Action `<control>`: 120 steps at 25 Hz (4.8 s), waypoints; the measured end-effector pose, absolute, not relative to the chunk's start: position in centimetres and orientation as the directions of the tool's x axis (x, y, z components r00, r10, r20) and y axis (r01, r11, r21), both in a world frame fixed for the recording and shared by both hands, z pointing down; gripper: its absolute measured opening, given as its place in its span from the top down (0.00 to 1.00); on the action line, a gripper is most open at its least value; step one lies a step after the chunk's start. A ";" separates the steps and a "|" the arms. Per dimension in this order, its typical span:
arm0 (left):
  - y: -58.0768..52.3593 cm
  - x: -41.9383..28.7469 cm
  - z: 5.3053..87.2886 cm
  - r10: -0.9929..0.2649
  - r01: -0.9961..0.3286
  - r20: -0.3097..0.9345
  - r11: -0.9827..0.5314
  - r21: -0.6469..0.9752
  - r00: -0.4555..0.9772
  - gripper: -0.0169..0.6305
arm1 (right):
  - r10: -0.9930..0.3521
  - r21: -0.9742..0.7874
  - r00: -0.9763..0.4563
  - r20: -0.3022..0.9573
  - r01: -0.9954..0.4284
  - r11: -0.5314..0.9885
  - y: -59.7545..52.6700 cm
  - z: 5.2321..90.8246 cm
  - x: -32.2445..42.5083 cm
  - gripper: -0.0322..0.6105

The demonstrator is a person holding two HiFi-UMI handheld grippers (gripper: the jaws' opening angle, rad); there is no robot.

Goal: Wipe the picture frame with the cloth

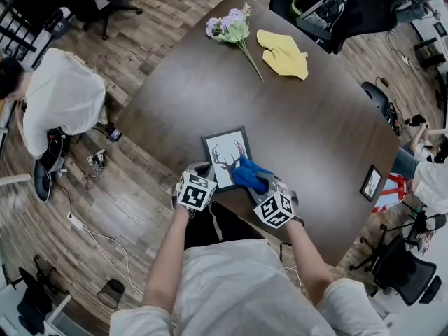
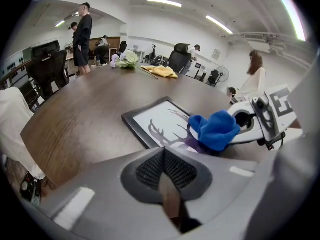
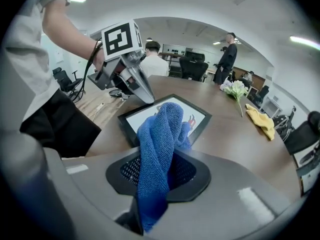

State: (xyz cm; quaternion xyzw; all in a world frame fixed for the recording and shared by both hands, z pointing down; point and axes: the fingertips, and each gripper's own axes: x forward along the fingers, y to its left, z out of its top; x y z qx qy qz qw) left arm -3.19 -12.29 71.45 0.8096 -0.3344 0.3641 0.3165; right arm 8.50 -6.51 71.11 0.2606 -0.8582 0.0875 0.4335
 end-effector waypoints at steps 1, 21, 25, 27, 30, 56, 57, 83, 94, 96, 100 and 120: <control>-12.3 -3.2 71.5 -0.309 -0.773 0.800 -0.572 0.275 0.514 0.89 | -0.373 0.052 -0.494 0.786 -0.547 0.835 -6.2 71.1 8.6 0.82; -12.3 -3.4 72.1 -0.338 -0.790 0.785 -0.541 0.289 0.519 0.89 | -0.338 0.020 -0.527 0.780 -0.518 0.855 -6.7 71.8 3.1 0.82; -12.2 -3.9 72.2 -0.339 -0.791 0.786 -0.540 0.287 0.517 0.89 | -0.361 0.060 -0.498 0.788 -0.521 0.851 -10.2 72.1 3.3 0.81; -12.3 -3.8 72.0 -0.337 -0.790 0.786 -0.541 0.290 0.519 0.89 | -0.378 0.074 -0.492 0.784 -0.531 0.844 -12.4 72.0 3.4 0.81; -12.4 -3.8 72.0 -0.340 -0.789 0.783 -0.541 0.290 0.521 0.89 | -0.394 0.084 -0.486 0.780 -0.543 0.836 -15.4 71.9 3.2 0.81; -12.4 -3.5 71.5 -0.314 -0.769 0.761 -0.534 0.353 0.567 0.89 | -0.350 0.101 -0.566 0.746 -0.424 0.900 -18.9 71.4 -5.2 0.82; -12.3 -3.5 71.4 -0.310 -0.767 0.763 -0.536 0.352 0.567 0.89 | -0.329 0.088 -0.579 0.746 -0.405 0.910 -18.6 71.4 -5.2 0.82; -12.3 -3.8 72.1 -0.332 -0.766 0.752 -0.545 0.341 0.570 0.89 | -0.079 0.075 -0.520 0.850 -0.029 0.997 -10.7 71.2 -2.6 0.82; -12.4 -4.3 72.4 -0.330 -0.773 0.733 -0.485 0.409 0.595 0.89 | -0.051 -0.050 -0.524 0.850 -0.177 0.983 -6.9 71.3 -3.2 0.82; -12.4 -4.4 72.3 -0.333 -0.775 0.731 -0.480 0.412 0.595 0.89 | -0.080 -0.002 -0.514 0.854 -0.158 0.987 -6.7 71.1 -3.5 0.82; -12.5 -4.3 72.1 -0.336 -0.774 0.727 -0.475 0.418 0.599 0.89 | -0.108 0.053 -0.519 0.848 -0.121 0.991 -6.5 70.7 -3.7 0.82; -12.4 -3.9 72.3 -0.345 -0.772 0.754 -0.548 0.321 0.559 0.89 | 0.024 -0.167 -0.620 0.784 -0.173 0.971 -2.6 70.7 -0.4 0.82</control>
